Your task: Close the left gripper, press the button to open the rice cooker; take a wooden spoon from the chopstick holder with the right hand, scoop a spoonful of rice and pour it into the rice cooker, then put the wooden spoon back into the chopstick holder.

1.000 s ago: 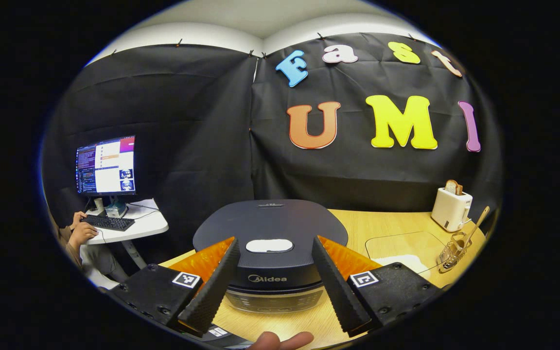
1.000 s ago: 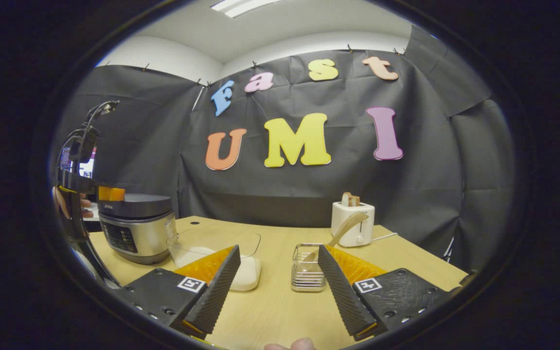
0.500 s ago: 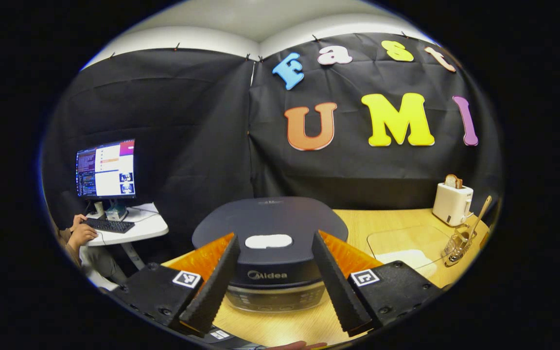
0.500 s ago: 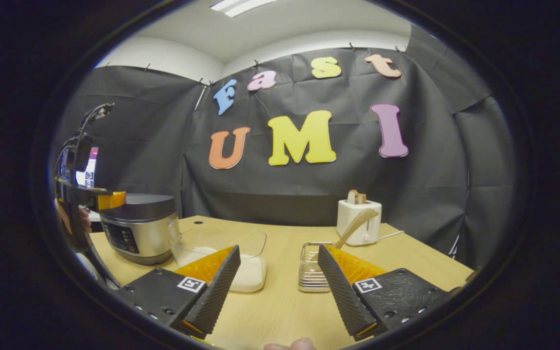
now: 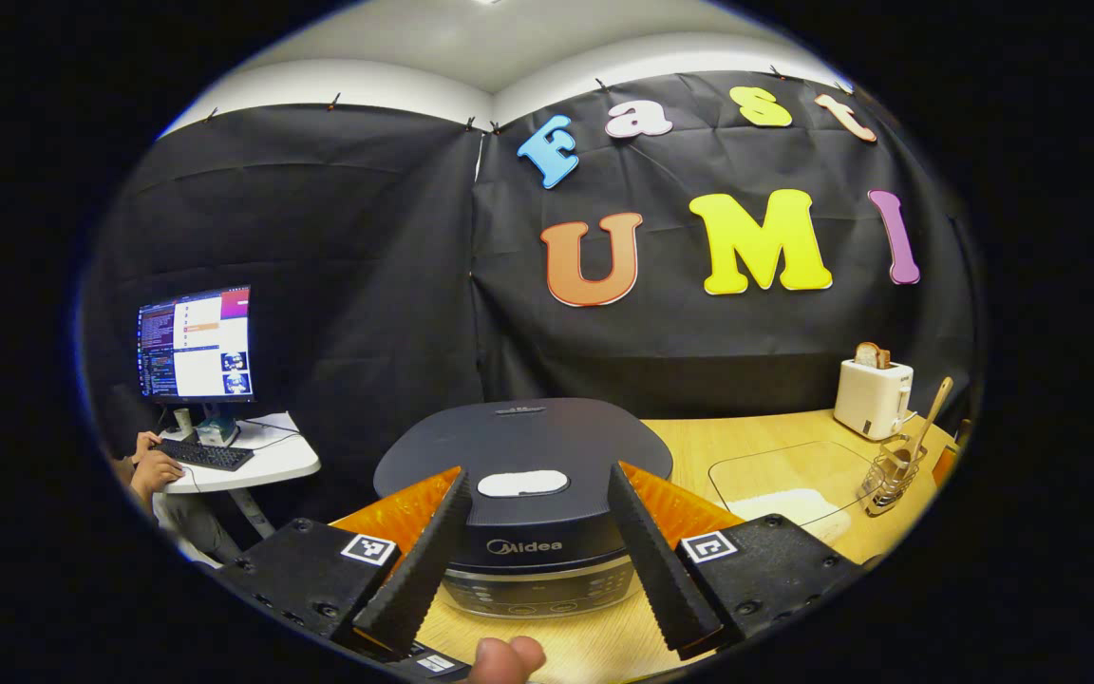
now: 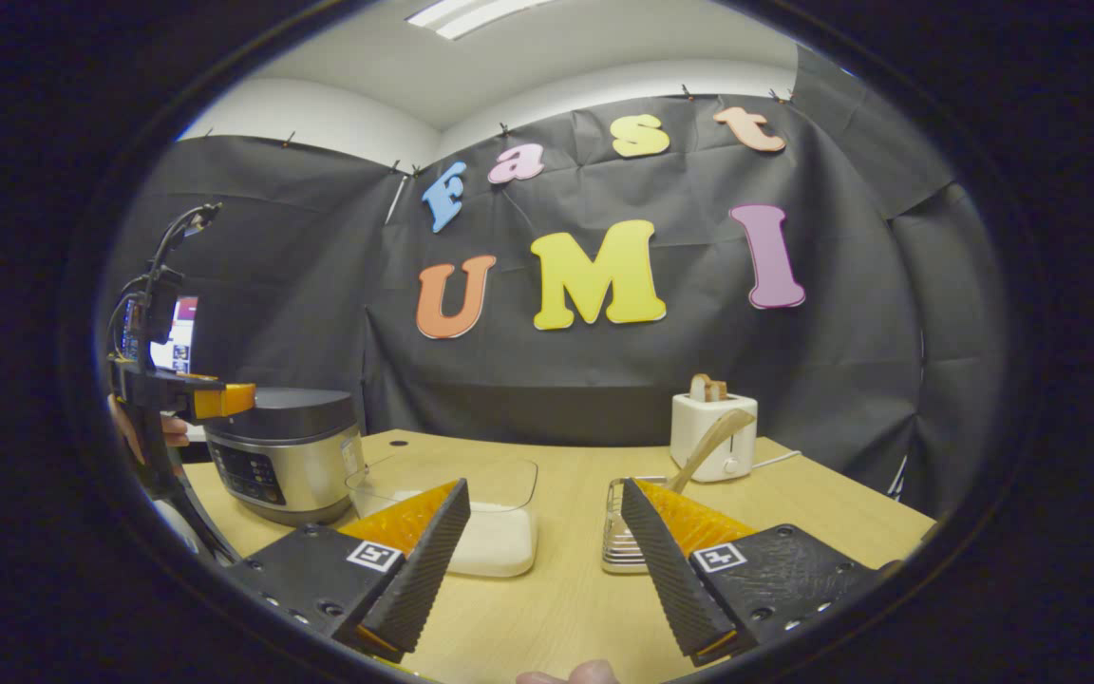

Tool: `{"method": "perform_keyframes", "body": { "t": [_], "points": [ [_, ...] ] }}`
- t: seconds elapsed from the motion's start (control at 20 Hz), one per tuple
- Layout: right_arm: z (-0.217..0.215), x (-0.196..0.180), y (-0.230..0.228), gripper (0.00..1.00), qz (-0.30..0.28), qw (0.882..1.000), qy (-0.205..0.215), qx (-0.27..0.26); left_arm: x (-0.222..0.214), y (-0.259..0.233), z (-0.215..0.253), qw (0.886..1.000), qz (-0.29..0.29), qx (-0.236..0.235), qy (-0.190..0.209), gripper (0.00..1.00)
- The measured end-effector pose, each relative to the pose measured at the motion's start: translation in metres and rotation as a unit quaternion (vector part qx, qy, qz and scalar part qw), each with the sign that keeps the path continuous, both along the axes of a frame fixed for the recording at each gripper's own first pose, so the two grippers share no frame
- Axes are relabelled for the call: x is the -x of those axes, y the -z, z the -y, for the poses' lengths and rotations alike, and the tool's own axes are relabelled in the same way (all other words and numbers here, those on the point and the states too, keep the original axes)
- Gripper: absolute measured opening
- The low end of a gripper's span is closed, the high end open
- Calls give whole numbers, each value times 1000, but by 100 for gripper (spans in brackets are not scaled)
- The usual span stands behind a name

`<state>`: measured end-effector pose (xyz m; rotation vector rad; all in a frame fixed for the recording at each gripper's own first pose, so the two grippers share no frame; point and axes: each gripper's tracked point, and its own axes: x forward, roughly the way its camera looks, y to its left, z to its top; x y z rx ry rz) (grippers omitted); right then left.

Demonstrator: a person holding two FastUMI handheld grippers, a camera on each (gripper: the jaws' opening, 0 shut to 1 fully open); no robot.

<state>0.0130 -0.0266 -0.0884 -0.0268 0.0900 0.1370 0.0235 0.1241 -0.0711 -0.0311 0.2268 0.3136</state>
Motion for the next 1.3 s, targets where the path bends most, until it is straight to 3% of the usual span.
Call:
{"method": "perform_keyframes", "body": {
  "t": [0.1,0.15,0.2,0.5,0.7,0.9,1.3],
  "points": [
    [3,-1,-6,96,7,1000,8,-2,0,-14,5,1000,20,4,3,97],
    [4,-1,-10,95,10,1000,12,-2,1,-21,7,1000,29,2,3,90],
    [6,-1,-13,95,13,1000,17,-1,1,-26,13,999,36,3,8,97],
    [14,2,-40,95,43,998,42,3,4,-48,77,995,71,-8,75,96],
    [15,9,-56,95,66,996,55,13,8,-45,105,992,75,-2,98,97],
    [18,12,-65,95,77,994,78,22,15,-43,108,990,87,-3,107,97],
    [-11,17,-82,95,96,992,73,24,19,-43,110,988,78,-16,130,97]
  ]
}}
